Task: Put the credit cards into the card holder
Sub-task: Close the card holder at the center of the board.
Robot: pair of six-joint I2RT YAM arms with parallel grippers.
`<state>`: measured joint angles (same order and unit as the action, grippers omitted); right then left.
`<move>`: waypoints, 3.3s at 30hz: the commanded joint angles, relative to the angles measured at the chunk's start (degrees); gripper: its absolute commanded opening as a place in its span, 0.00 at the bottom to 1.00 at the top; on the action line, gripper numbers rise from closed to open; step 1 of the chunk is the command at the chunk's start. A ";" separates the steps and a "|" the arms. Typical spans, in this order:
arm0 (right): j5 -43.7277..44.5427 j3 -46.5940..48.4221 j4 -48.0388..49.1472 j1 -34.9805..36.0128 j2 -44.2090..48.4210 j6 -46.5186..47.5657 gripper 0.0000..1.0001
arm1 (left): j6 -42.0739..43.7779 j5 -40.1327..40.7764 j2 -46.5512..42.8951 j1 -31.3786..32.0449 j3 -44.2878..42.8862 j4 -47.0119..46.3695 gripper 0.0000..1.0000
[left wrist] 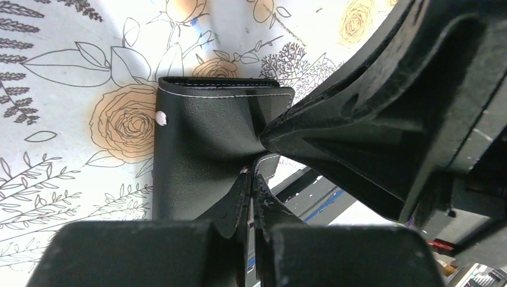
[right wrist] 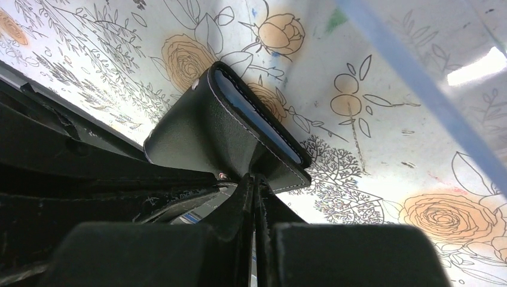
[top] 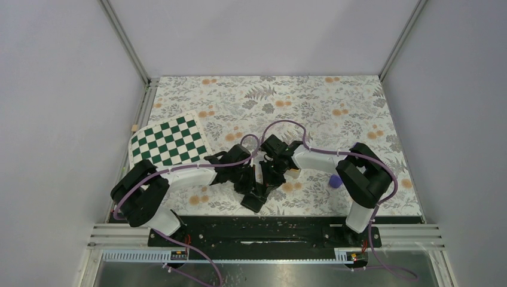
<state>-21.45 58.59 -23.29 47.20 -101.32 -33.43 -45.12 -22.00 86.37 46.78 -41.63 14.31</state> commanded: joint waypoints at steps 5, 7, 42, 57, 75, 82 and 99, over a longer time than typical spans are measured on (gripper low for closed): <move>2.57 0.79 -2.59 0.79 -0.60 0.91 0.00 | 2.23 1.54 -1.90 -0.31 -2.29 0.26 0.00; 2.55 0.67 -2.63 0.79 -0.34 0.91 0.00 | 2.27 1.07 -1.00 -0.30 -2.26 0.01 0.00; 2.16 -1.31 -1.78 4.06 -0.49 1.64 0.00 | 0.81 2.25 -2.63 -0.29 -1.82 0.77 0.16; 2.30 -0.49 -2.62 4.11 -0.94 1.77 0.00 | 2.40 0.66 -1.87 -0.32 -3.03 2.06 0.18; 2.29 0.16 -2.63 4.13 -0.24 1.36 0.00 | 1.51 -1.73 1.09 -0.24 -1.51 0.01 0.18; 0.50 -0.61 1.32 4.13 1.23 -1.12 0.00 | 0.58 0.07 -1.96 -0.29 -0.42 1.08 0.20; -0.11 -0.14 1.83 4.13 1.25 -1.83 0.00 | -1.34 -1.02 -0.79 -0.32 0.97 -2.06 0.00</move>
<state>-21.65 57.36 -22.81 50.52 -100.92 -34.83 -46.39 -22.81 86.37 46.35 -40.36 13.69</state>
